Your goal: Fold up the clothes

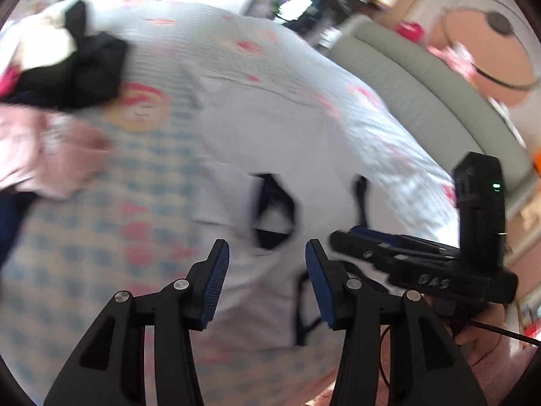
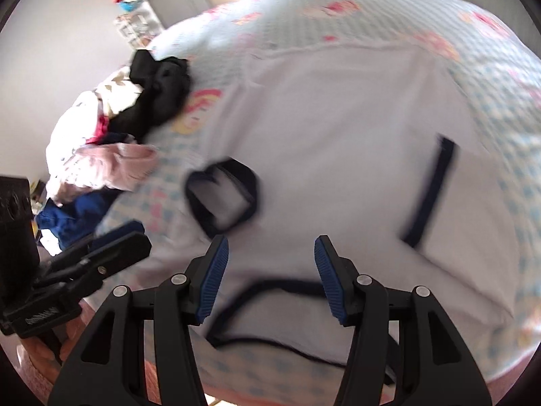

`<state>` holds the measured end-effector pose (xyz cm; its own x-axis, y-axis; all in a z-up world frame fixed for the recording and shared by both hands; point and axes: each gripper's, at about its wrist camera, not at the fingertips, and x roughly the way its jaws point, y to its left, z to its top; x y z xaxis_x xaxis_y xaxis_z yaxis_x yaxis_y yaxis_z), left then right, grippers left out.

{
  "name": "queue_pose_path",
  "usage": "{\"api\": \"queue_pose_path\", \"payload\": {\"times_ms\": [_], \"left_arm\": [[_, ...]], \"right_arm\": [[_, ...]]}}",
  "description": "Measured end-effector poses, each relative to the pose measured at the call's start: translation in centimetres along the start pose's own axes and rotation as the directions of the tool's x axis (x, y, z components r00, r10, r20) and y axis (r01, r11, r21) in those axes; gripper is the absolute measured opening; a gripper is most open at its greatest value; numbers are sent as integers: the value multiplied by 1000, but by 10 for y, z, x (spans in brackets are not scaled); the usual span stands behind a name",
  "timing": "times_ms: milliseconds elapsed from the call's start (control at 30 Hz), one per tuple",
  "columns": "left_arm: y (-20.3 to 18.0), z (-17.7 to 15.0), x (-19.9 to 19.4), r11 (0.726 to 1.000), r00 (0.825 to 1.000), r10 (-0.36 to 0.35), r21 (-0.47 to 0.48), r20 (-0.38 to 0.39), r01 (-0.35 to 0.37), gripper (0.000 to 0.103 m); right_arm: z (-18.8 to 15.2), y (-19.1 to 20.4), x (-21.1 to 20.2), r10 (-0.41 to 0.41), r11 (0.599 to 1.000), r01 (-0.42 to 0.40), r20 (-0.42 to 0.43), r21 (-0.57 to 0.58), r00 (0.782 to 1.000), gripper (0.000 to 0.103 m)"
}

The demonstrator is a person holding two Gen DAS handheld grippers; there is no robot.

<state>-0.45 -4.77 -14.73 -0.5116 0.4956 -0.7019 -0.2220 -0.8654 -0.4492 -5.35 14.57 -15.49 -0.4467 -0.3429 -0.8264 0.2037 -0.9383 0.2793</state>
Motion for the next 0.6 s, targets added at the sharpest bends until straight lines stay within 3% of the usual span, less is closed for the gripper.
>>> {"api": "queue_pose_path", "payload": {"times_ms": [100, 200, 333, 433, 533, 600], "left_arm": [[19, -5, 10, 997, 997, 71, -38, -39, -73, 45], [27, -17, 26, 995, 992, 84, -45, -98, -88, 39], [28, -29, 40, 988, 973, 153, -8, -171, -156, 33], [30, -29, 37, 988, 966, 154, 11, -208, -156, 33], [34, -26, 27, 992, 971, 113, -25, -211, -121, 33], [33, -17, 17, 996, 985, 75, -40, -158, -82, 32]], "right_arm": [[1, 16, 14, -18, 998, 17, -26, -64, 999, 58], [-3, 24, 44, -51, 993, 40, -97, -112, 994, 60], [-5, 17, 46, -140, 982, 132, -57, -132, 988, 54], [4, -7, 33, -249, 968, 248, -4, -43, 969, 53], [7, -17, 14, -230, 973, 230, 30, 12, 973, 52], [4, -9, 6, -176, 984, 177, 50, -15, 983, 52]]}}
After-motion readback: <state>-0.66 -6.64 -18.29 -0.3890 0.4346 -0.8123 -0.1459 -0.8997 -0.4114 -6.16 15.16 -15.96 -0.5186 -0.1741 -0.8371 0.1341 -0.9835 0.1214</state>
